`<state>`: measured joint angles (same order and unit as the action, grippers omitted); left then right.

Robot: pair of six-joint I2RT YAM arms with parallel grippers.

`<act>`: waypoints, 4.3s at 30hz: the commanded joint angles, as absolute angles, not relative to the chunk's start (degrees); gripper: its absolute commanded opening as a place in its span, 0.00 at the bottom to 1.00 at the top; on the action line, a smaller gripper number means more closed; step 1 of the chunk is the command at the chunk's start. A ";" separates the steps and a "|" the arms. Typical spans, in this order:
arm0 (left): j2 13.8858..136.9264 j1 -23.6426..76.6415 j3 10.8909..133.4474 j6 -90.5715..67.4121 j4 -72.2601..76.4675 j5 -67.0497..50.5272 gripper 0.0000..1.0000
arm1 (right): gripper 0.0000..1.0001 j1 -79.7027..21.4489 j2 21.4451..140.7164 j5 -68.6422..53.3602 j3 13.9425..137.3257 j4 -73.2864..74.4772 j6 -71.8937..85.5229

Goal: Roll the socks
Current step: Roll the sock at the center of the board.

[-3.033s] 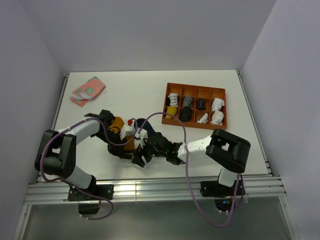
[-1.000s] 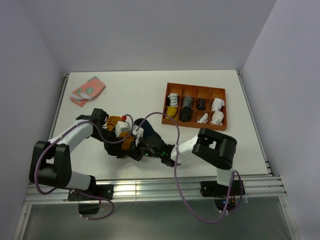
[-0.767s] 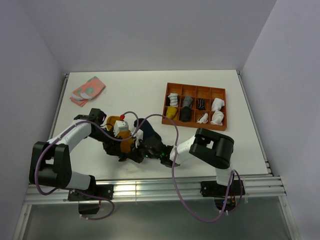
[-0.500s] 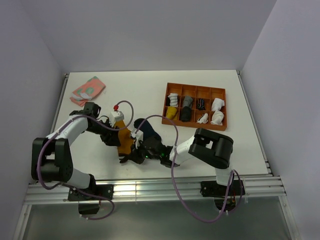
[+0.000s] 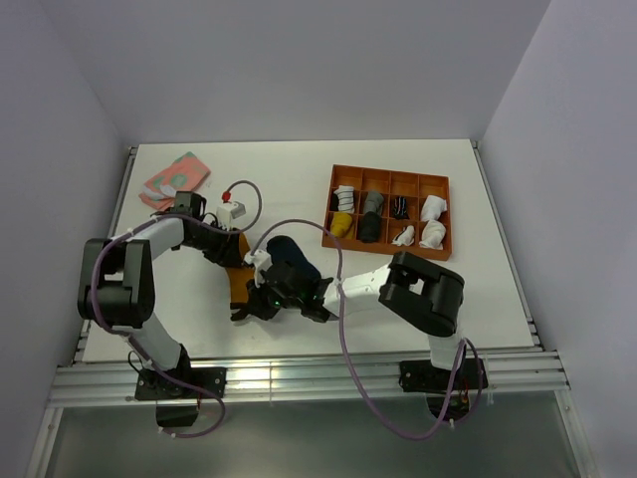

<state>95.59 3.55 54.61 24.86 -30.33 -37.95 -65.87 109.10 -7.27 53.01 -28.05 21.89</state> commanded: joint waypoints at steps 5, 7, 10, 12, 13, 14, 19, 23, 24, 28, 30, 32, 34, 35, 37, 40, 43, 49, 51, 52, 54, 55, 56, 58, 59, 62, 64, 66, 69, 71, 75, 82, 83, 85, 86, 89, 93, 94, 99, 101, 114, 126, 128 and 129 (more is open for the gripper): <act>101.60 3.34 58.71 13.81 -21.45 -32.18 0.44 | 0.00 -65.57 110.12 -6.85 61.87 -14.34 26.10; 102.13 3.34 59.06 12.57 -20.66 -30.41 0.43 | 0.00 -65.04 111.53 -9.05 63.01 -13.80 28.03; 103.53 3.34 60.20 11.25 -20.22 -29.44 0.43 | 0.00 -63.29 113.73 -12.47 65.12 -10.91 30.84; 103.80 3.34 60.38 10.99 -19.95 -28.75 0.43 | 0.00 -62.76 114.52 -14.57 65.83 -10.02 31.81; 103.80 3.34 60.47 10.73 -19.78 -28.65 0.43 | 0.00 -62.49 114.78 -15.02 65.74 -9.93 32.25; 103.80 3.34 60.38 10.81 -19.60 -28.57 0.43 | 0.00 -62.06 114.79 -15.38 65.57 -9.93 33.56; 103.10 3.34 59.77 11.77 -19.51 -28.39 0.43 | 0.00 -59.68 117.06 -19.15 66.88 -7.31 36.82; 100.55 3.34 58.54 13.27 -18.99 -28.30 0.44 | 0.00 -58.80 119.08 -20.74 70.48 -3.17 37.70; 99.68 3.34 58.10 13.62 -18.72 -28.21 0.44 | 0.00 -58.54 119.44 -21.26 71.36 -2.73 37.88; 93.54 3.34 55.99 15.81 -18.63 -28.48 0.48 | 0.00 -57.57 120.67 -23.38 72.60 -0.62 38.85; 91.33 3.34 55.37 16.78 -18.90 -28.92 0.50 | 0.00 -57.31 120.94 -23.64 73.21 -0.44 38.58; 87.55 3.34 54.06 18.89 -19.68 -29.79 0.52 | 0.00 -56.95 121.29 -24.60 73.30 -0.44 38.50; 84.05 3.34 52.57 20.64 -20.39 -29.53 0.54 | 0.00 -56.78 121.81 -25.13 73.39 1.05 38.67; 82.98 3.34 52.04 21.52 -21.00 -29.71 0.54 | 0.00 -56.78 121.82 -25.40 73.48 1.05 38.67; 80.44 3.34 50.46 24.15 -21.79 -31.63 0.54 | 0.00 -56.78 122.17 -25.58 73.74 1.75 38.50; 77.71 3.34 49.22 28.28 -24.86 -33.75 0.55 | 0.00 -56.69 121.99 -25.58 73.30 1.76 38.58; 74.20 3.34 47.03 33.63 -27.86 -34.45 0.57 | 0.00 -56.69 121.73 -25.67 72.42 1.49 38.93; 68.91 3.34 43.07 39.27 -30.67 -36.82 0.63 | 0.00 -56.34 121.90 -25.93 72.42 2.37 38.67; 68.29 3.43 42.11 41.39 -31.90 -37.61 0.65 | 0.00 -56.34 122.17 -26.10 72.77 2.72 38.76; 67.51 3.43 41.75 43.22 -32.86 -37.70 0.68 | 0.00 -56.34 122.34 -26.19 72.86 2.81 39.02; 66.02 3.51 40.61 45.86 -33.92 -37.97 0.70 | 0.00 -56.08 122.69 -26.72 72.95 3.07 39.37; 65.57 3.52 40.08 46.40 -34.19 -38.14 0.73 | 0.00 -56.07 122.70 -26.72 72.95 3.16 39.64; 65.04 3.60 39.56 47.02 -34.36 -38.14 0.73 | 0.00 -55.99 122.70 -26.81 72.51 2.99 39.81; 63.81 4.39 37.89 48.51 -34.19 -37.80 0.75 | 0.00 -55.55 122.43 -27.59 71.72 2.29 40.78; 63.55 4.74 36.75 48.86 -33.93 -37.36 0.76 | 0.00 -55.37 122.26 -27.86 71.46 2.02 40.96; 62.49 6.85 35.25 49.22 -32.96 -35.78 0.76 | 0.00 -55.11 121.99 -27.95 71.28 2.37 41.40; 61.88 7.90 34.02 49.57 -32.70 -34.98 0.77 | 0.00 -54.93 122.08 -28.56 71.28 2.20 41.75; 61.79 8.43 32.87 50.18 -32.61 -34.89 0.78 | 0.00 -54.67 122.43 -29.09 71.54 2.11 42.10; 62.05 9.66 31.64 49.40 -30.95 -34.63 0.79 | 0.00 -54.49 122.87 -29.79 71.98 2.37 42.10; 62.31 10.37 30.94 48.78 -29.36 -34.45 0.80 | 0.00 -54.49 123.05 -29.97 72.25 2.64 42.10; 63.98 11.16 32.08 47.73 -29.26 -35.77 0.80 | 0.00 -54.41 123.14 -30.67 72.33 2.55 42.36; 66.44 11.87 33.66 48.08 -31.10 -35.95 0.79 | 0.00 -54.23 123.22 -31.29 73.30 3.69 42.19; 66.45 11.87 33.58 48.16 -31.29 -35.95 0.79 | 0.00 -54.23 123.14 -31.29 73.30 3.78 42.19; 65.92 11.95 33.22 48.69 -31.20 -35.60 0.80 | 0.00 -54.32 123.05 -31.46 73.30 3.87 42.45; 65.74 11.95 33.14 49.04 -31.64 -35.33 0.80 | 0.00 -54.32 123.05 -31.55 73.21 3.95 42.45; 66.44 12.13 33.48 50.09 -32.95 -34.81 0.80 | 0.00 -54.14 123.13 -31.29 73.56 4.92 42.10; 68.29 12.22 33.84 52.11 -33.92 -33.58 0.80 | 0.00 -53.88 123.05 -31.11 73.21 5.10 42.19; 68.55 12.22 33.84 52.29 -34.01 -33.49 0.79 | 0.00 -53.79 123.05 -31.37 73.13 5.10 42.27; 68.91 12.30 33.66 52.47 -33.75 -33.66 0.80 | 0.00 -53.61 123.49 -31.99 73.13 4.04 43.24; 68.73 12.48 33.49 52.30 -33.49 -33.49 0.80 | 0.00 -53.61 123.49 -31.90 73.13 3.96 43.24; 69.43 13.36 33.05 52.03 -32.61 -32.52 0.79 | 0.00 -53.53 123.57 -31.91 72.25 3.43 43.59; 69.17 13.54 33.66 52.65 -32.78 -33.05 0.80 | 0.00 -53.17 123.22 -31.90 71.37 3.52 43.77; 69.70 13.71 34.19 52.56 -32.87 -33.40 0.80 | 0.00 -53.09 123.31 -32.25 71.19 3.43 43.95; 69.70 13.80 34.62 52.56 -32.96 -33.66 0.80 | 0.00 -52.91 123.31 -32.26 71.10 3.34 44.03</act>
